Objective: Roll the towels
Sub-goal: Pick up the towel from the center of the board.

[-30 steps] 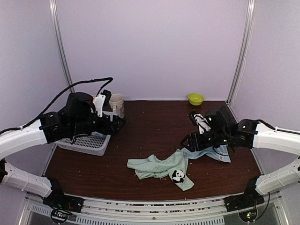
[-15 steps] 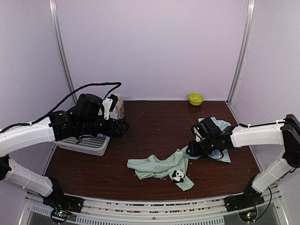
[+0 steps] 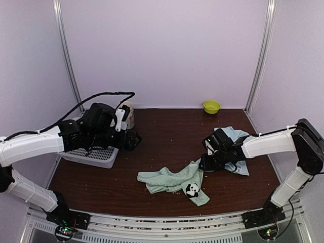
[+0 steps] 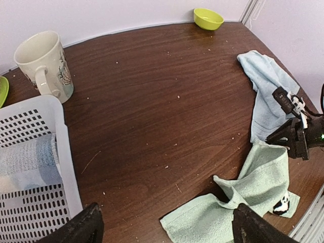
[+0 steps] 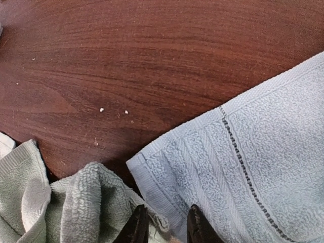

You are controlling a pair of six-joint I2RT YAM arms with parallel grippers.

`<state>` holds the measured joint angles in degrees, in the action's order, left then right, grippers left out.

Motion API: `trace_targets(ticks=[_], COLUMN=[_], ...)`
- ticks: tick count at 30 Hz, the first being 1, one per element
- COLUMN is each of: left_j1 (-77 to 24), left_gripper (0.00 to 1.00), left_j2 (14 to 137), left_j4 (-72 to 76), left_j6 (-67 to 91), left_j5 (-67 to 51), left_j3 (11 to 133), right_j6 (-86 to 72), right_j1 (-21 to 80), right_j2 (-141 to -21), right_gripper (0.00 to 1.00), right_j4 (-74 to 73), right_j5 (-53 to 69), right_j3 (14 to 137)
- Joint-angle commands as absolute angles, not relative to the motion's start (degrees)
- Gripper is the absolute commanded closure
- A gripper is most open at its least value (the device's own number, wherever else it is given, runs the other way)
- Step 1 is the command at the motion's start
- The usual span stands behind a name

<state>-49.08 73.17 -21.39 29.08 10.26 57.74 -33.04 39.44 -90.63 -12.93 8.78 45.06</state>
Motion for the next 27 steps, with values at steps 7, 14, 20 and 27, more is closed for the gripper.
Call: trace_targets(ticks=[7, 14, 20, 27], left_j1=[-49.13, -49.13, -49.13, -49.14], left_gripper=[0.10, 0.10, 0.09, 0.09], left_j2=[73.81, 69.45, 62.39, 59.77], left_j4=[-20.47, -21.96, -19.80, -16.24], left_j6=[30.26, 29.59, 26.28, 25.27], left_j5=[9.49, 13.76, 16.53, 12.46], left_j3=[59.23, 60.04, 60.08, 56.50], right_j6=[-33.01, -21.32, -13.84, -16.40], right_j1=[39.26, 39.31, 43.02, 43.95], right_j2=[-91.92, -70.85, -62.69, -55.38], right_gripper=[0.97, 1.00, 1.00, 1.00], right_j4=[-12.15, -26.98, -36.10, -34.80], right_j5=[9.67, 3.66, 15.63, 11.89], right_j3=[44.93, 61.58, 88.19, 75.74])
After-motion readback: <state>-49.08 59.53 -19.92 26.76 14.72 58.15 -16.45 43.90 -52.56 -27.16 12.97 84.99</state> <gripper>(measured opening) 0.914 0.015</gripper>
